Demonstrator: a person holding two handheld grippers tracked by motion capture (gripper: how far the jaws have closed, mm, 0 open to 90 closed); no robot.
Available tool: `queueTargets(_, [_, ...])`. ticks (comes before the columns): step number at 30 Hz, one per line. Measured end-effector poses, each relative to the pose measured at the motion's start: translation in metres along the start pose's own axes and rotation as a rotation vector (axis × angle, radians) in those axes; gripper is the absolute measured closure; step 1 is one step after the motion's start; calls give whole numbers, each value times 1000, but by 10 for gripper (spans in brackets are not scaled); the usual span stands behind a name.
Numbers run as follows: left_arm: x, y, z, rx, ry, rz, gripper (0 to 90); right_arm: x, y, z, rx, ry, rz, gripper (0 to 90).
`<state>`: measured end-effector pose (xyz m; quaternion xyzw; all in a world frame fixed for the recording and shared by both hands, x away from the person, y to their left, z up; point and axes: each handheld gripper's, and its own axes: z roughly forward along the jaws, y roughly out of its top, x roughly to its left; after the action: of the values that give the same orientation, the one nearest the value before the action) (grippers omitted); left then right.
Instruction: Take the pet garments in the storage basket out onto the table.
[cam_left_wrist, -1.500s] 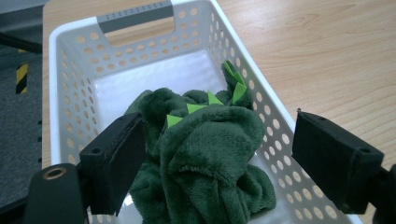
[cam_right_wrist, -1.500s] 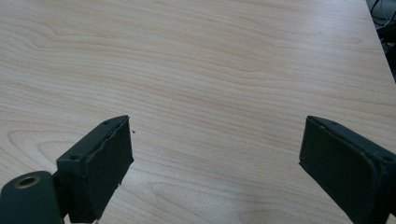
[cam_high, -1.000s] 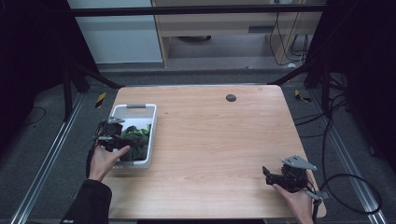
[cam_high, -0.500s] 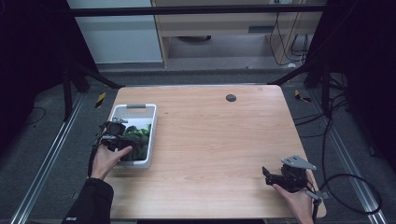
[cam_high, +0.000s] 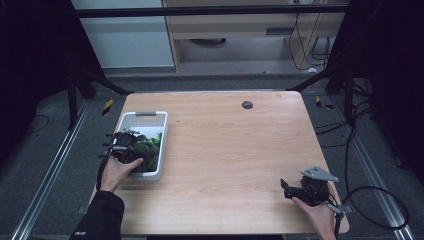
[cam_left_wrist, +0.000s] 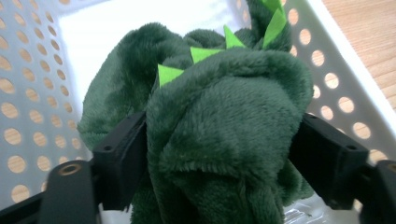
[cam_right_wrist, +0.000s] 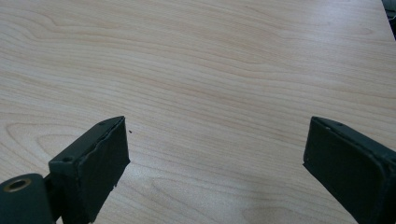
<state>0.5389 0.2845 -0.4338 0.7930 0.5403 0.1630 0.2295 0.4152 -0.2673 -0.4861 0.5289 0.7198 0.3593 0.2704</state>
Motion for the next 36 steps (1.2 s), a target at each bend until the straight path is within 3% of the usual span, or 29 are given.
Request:
queueTargets(10, [1, 0, 3, 54, -10, -26, 538, 0, 0, 0, 1, 2, 1, 64])
queueTargets(13, [1, 1, 4, 65, -8, -44, 596, 0, 0, 0, 2, 1, 2, 63])
queueTargets(19, [-1, 1, 3, 66, 6, -27, 681, -1, 0, 0, 0, 0, -2, 63])
queueTargets(25, [0, 1, -2, 29, 9, -36, 749, -1, 1, 0, 1, 3, 6, 62])
queueTargets(36, [2, 2, -22, -58, 8, -57, 764, -1, 1, -1, 0, 3, 5, 61])
